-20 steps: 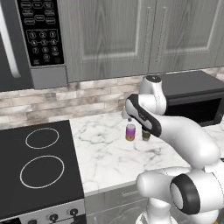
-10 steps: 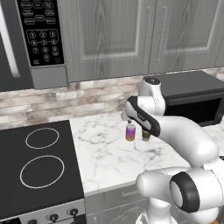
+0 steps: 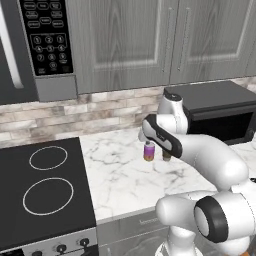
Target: Move the drinks to the dining counter.
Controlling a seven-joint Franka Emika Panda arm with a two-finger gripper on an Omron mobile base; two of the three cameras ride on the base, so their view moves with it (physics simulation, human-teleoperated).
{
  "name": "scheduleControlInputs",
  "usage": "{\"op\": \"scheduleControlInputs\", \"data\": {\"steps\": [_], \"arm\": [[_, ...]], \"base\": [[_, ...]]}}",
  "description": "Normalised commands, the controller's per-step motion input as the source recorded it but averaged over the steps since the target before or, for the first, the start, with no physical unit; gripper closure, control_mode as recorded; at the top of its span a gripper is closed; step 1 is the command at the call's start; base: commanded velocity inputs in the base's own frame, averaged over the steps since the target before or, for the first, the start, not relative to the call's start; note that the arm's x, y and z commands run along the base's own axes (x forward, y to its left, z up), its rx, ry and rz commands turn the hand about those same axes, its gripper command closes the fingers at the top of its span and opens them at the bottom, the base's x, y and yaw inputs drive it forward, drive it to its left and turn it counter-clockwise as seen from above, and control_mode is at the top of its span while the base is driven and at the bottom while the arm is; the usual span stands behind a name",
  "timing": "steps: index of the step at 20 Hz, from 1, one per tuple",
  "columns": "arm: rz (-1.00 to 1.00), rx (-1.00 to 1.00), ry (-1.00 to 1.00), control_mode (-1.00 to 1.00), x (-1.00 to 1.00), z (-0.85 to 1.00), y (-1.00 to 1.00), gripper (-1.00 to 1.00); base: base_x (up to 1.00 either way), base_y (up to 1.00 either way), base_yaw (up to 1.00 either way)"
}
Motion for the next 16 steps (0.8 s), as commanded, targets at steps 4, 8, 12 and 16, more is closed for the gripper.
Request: {"op": "scheduleControlInputs", "data": {"steps": [4, 8, 12, 16], "arm": [[0.00, 0.00, 0.01, -1.00, 0.08, -0.13, 0.00, -1.00], [0.00, 0.00, 0.01, -1.00, 0.11, -0.18, 0.00, -1.00], [0.00, 0.00, 0.01, -1.00, 0.17, -0.14, 0.00, -1.00], [0.00, 0.00, 0.06, -1.00, 0.23, -0.04, 0.00, -1.00]], "base": [[0.00, 0.00, 0.00], [0.00, 0.00, 0.00], [0.00, 0.00, 0.00], [0.00, 0.00, 0.00]]}}
